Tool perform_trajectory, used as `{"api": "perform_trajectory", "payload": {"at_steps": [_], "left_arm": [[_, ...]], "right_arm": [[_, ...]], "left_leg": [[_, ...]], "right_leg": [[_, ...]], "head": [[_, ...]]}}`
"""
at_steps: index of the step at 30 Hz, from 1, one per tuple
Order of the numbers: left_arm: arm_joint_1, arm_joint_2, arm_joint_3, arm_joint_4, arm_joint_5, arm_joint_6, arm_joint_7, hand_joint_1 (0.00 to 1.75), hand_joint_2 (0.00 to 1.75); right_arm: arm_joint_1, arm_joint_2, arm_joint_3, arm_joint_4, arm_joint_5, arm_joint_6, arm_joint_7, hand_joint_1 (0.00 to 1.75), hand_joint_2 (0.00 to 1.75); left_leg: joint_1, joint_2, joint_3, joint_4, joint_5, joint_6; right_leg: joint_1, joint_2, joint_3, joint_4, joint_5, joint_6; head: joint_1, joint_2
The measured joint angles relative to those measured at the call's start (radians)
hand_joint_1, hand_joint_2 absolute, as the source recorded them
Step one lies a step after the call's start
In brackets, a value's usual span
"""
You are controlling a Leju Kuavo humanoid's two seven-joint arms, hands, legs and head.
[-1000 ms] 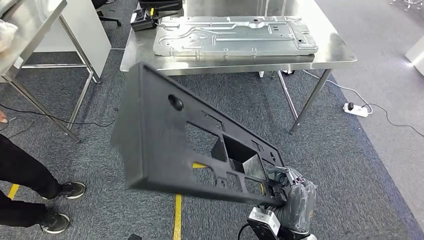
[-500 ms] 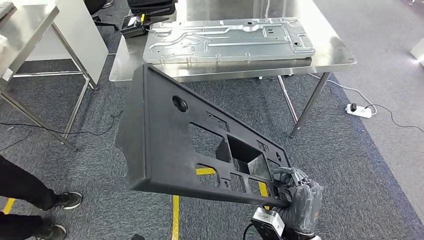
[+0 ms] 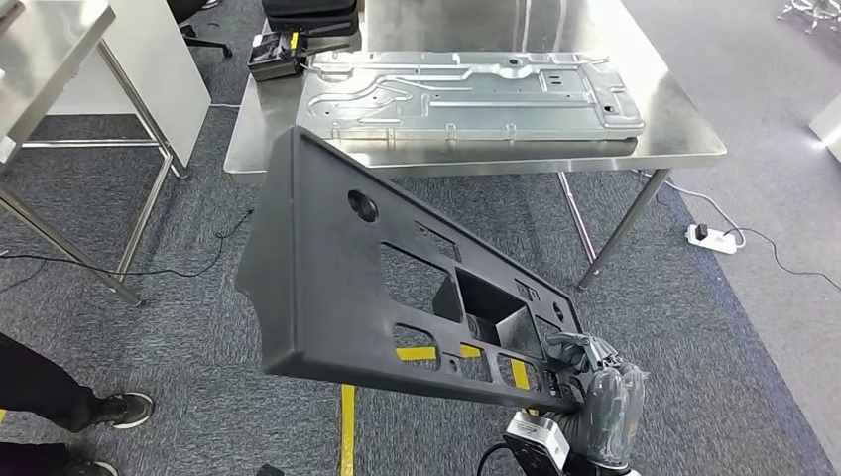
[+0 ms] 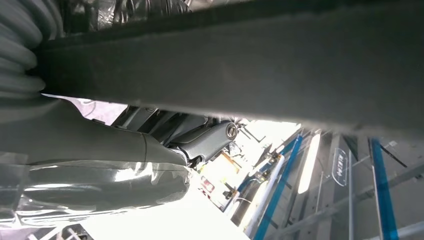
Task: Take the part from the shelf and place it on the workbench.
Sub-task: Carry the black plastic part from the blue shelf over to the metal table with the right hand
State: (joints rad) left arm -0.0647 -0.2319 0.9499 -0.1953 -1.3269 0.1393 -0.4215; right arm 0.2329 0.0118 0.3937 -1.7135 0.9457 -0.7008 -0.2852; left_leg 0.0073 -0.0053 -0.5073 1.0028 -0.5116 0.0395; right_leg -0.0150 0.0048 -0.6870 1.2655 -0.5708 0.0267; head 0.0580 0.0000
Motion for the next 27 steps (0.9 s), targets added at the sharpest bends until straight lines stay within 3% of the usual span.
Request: {"api": "perform_trajectory", "payload": {"at_steps": [2, 3, 5, 8, 10, 12, 13, 14, 15, 17, 18, 19, 22, 24, 25, 27], "left_arm": [[0.000, -0.002, 0.000, 0.000, 0.000, 0.000, 0.000, 0.00, 1.75], [0.000, -0.003, 0.000, 0.000, 0.000, 0.000, 0.000, 0.00, 1.75], [-0.004, -0.004, 0.000, 0.001, 0.000, 0.001, 0.000, 0.00, 1.75], [-0.006, -0.004, 0.000, 0.001, 0.000, 0.002, 0.001, 0.00, 1.75], [-0.009, -0.004, 0.000, 0.001, 0.000, 0.003, 0.002, 0.00, 1.75], [-0.008, -0.004, 0.000, 0.001, 0.000, 0.003, 0.001, 0.00, 1.75], [-0.007, -0.004, 0.000, 0.001, 0.000, 0.003, 0.002, 0.00, 1.75], [-0.005, -0.004, 0.000, 0.001, -0.001, 0.003, 0.002, 0.00, 1.75], [-0.003, -0.004, 0.000, 0.001, -0.001, 0.003, 0.002, 0.00, 1.75], [-0.001, -0.004, 0.000, 0.001, -0.003, 0.003, 0.001, 0.00, 1.75], [-0.001, -0.004, 0.000, 0.001, -0.004, 0.002, 0.000, 0.00, 1.75], [-0.002, -0.004, -0.001, 0.001, -0.006, 0.002, 0.000, 0.00, 1.75], [-0.005, -0.004, -0.002, 0.001, -0.013, 0.001, -0.004, 0.00, 1.75], [-0.003, -0.004, -0.003, 0.001, -0.014, 0.001, -0.007, 0.00, 1.75], [-0.003, -0.004, -0.003, 0.001, -0.014, 0.001, -0.008, 0.00, 1.75], [-0.006, -0.004, -0.003, 0.001, -0.014, 0.001, -0.010, 0.00, 1.75]], "right_arm": [[0.000, 0.000, -0.002, 0.000, 0.000, 0.000, 0.000, 1.71, 1.75], [0.001, -0.001, -0.002, -0.001, 0.000, 0.000, 0.000, 1.71, 1.75], [0.004, -0.001, -0.003, -0.003, 0.000, 0.000, 0.000, 1.71, 1.75], [0.006, -0.001, -0.005, -0.006, -0.002, 0.000, -0.001, 1.71, 1.75], [0.006, -0.001, -0.007, -0.008, -0.002, 0.000, -0.002, 1.71, 1.75], [0.007, -0.001, -0.008, -0.010, -0.002, 0.000, -0.004, 1.71, 1.75], [0.009, -0.001, -0.009, -0.011, -0.002, 0.000, -0.005, 1.71, 1.75], [0.010, -0.001, -0.009, -0.011, -0.001, 0.000, -0.005, 1.71, 1.75], [0.011, -0.001, -0.010, -0.011, -0.001, 0.000, -0.005, 1.71, 1.75], [0.013, -0.001, -0.012, -0.012, 0.001, 0.000, -0.006, 1.71, 1.75], [0.013, -0.001, -0.014, -0.014, 0.004, 0.000, -0.008, 1.71, 1.75], [0.014, -0.001, -0.017, -0.018, 0.008, 0.000, -0.012, 1.71, 1.75], [0.017, 0.000, -0.034, -0.037, 0.018, 0.000, -0.029, 1.71, 1.75], [0.017, 0.000, -0.048, -0.051, 0.023, 0.000, -0.035, 1.71, 1.75], [0.017, 0.000, -0.054, -0.058, 0.025, 0.000, -0.035, 1.71, 1.75], [0.019, 0.000, -0.064, -0.067, 0.030, 0.000, -0.035, 1.71, 1.75]], "left_leg": [[-0.002, -0.001, 0.027, 0.001, -0.023, -0.006], [-0.004, -0.001, 0.034, 0.002, -0.033, -0.010], [-0.006, -0.001, 0.039, 0.000, -0.045, -0.020], [-0.004, 0.001, 0.042, 0.005, -0.060, -0.034], [-0.001, 0.002, 0.004, 0.083, -0.094, -0.044], [0.003, 0.002, -0.082, 0.220, -0.134, -0.052], [0.005, 0.002, -0.121, 0.270, -0.136, -0.055], [0.007, 0.002, -0.147, 0.287, -0.117, -0.057], [0.009, 0.002, -0.154, 0.267, -0.078, -0.058], [0.010, 0.002, -0.131, 0.157, 0.022, -0.056], [0.007, 0.002, -0.113, 0.106, 0.050, -0.053], [0.003, 0.001, -0.098, 0.070, 0.059, -0.046], [-0.001, 0.001, -0.077, 0.034, 0.037, -0.022], [0.002, 0.001, -0.058, 0.019, 0.034, -0.009], [0.003, 0.000, -0.047, 0.014, 0.032, -0.003], [0.000, 0.000, -0.033, 0.010, 0.021, 0.005]], "right_leg": [[0.004, -0.001, 0.033, -0.125, 0.096, -0.008], [0.006, -0.001, 0.052, -0.173, 0.116, -0.014], [0.012, -0.001, 0.069, -0.204, 0.109, -0.024], [0.006, 0.001, 0.083, -0.220, 0.097, -0.038], [0.000, -0.002, 0.102, -0.232, 0.089, -0.048], [0.000, -0.004, 0.119, -0.235, 0.076, -0.053], [0.000, -0.004, 0.128, -0.235, 0.068, -0.053], [-0.001, -0.002, 0.140, -0.235, 0.058, -0.051], [-0.002, 0.000, 0.154, -0.235, 0.049, -0.050], [-0.004, 0.004, 0.183, -0.236, 0.027, -0.041], [-0.004, 0.005, 0.192, -0.236, 0.017, -0.034], [-0.004, 0.006, 0.197, -0.238, 0.010, -0.028], [-0.003, 0.005, 0.209, -0.245, 0.006, -0.010], [-0.005, 0.002, 0.201, -0.216, -0.005, -0.002], [-0.006, 0.001, 0.178, -0.173, -0.021, 0.001], [-0.006, 0.000, 0.095, -0.046, -0.061, 0.004]], "head": [[0.000, 0.000], [0.001, 0.000], [0.000, 0.000], [-0.001, 0.000], [-0.002, 0.000], [-0.003, 0.000], [-0.003, 0.000], [-0.003, 0.000], [-0.003, 0.000], [-0.003, 0.000], [-0.003, 0.000], [-0.004, 0.000], [-0.005, 0.000], [-0.005, 0.000], [-0.004, 0.000], [-0.004, 0.000]]}}
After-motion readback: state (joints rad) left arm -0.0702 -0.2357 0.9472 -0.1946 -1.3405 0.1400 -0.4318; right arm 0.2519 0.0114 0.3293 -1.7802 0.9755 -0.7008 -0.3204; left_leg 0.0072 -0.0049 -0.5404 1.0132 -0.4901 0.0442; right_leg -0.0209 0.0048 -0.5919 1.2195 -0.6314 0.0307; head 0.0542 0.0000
